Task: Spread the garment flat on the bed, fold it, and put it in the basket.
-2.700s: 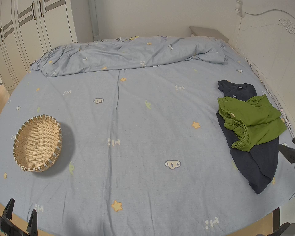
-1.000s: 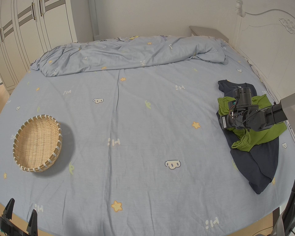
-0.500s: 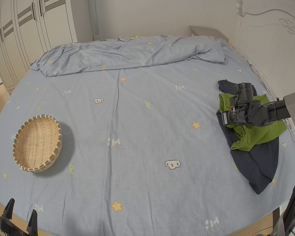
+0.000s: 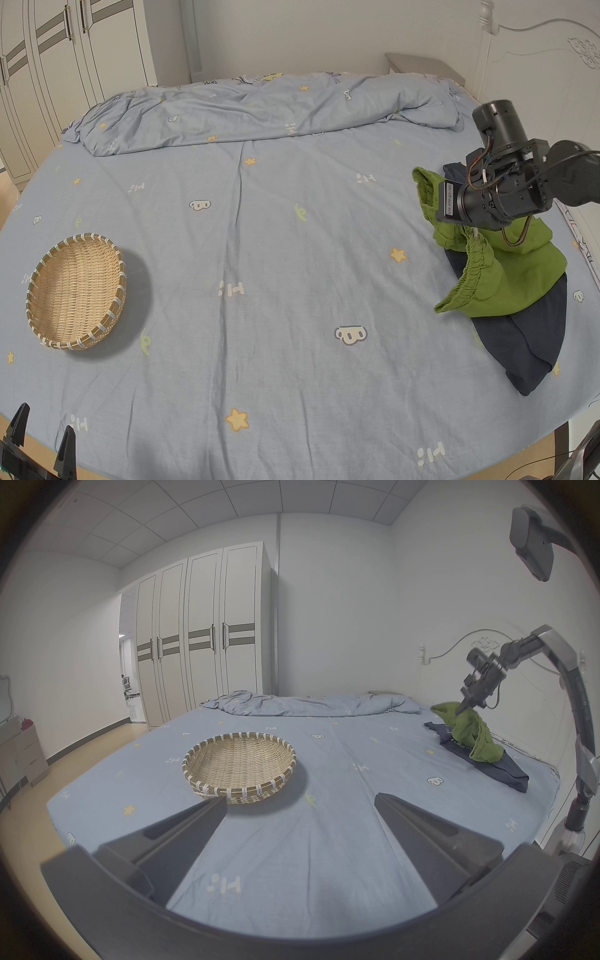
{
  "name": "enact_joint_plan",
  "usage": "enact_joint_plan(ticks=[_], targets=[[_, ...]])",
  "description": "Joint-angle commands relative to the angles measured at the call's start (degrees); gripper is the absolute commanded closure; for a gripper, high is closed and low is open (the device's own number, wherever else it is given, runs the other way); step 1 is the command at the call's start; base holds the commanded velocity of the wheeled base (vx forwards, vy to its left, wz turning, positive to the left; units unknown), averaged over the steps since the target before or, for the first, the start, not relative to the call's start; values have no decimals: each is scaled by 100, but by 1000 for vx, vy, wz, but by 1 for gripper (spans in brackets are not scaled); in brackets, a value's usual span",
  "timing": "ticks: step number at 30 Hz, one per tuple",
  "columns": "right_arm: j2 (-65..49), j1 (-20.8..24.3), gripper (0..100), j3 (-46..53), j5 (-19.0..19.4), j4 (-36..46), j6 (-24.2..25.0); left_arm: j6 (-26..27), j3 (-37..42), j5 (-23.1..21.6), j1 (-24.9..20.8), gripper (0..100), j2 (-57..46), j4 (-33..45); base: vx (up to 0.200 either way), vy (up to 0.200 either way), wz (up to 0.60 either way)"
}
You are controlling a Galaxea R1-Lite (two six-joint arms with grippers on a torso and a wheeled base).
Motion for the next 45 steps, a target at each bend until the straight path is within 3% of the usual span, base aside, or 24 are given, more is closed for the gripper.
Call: enact_joint_plan(ticks=[1,7,10,11,13,16,21,25,36,37,45], targets=[[-1141,864,100,661,181,121,378,-2,101,2,-2,0,-84,-2,0,0,0],[-1097,1374,100,784,181,-301,387,-2,101,2,-2,0,-84,-2,0,0,0],[-965,2280,100,713,348,-345,422,-2,101,2,-2,0,-84,-2,0,0,0],[-947,2323,100,705,357,-345,422,-2,101,2,-2,0,-84,-2,0,0,0],[-780,2930,100,406,524,-503,466,-2,101,2,-2,0,-84,-2,0,0,0],[-534,3369,100,-42,524,-643,537,-2,101,2,-2,0,-84,-2,0,0,0],[-253,3431,100,-297,551,-670,528,-2,101,2,-2,0,-84,-2,0,0,0],[169,3158,100,-148,568,-687,554,-2,101,2,-2,0,-84,-2,0,0,0],[1478,3035,100,-218,498,-1812,396,-2,101,2,-2,0,-84,-2,0,0,0],[1487,3035,0,-218,498,-1812,387,-2,101,2,-2,0,-84,-2,0,0,0],[1821,2939,0,-350,515,-1812,282,-2,101,2,-2,0,-84,-2,0,0,0]])
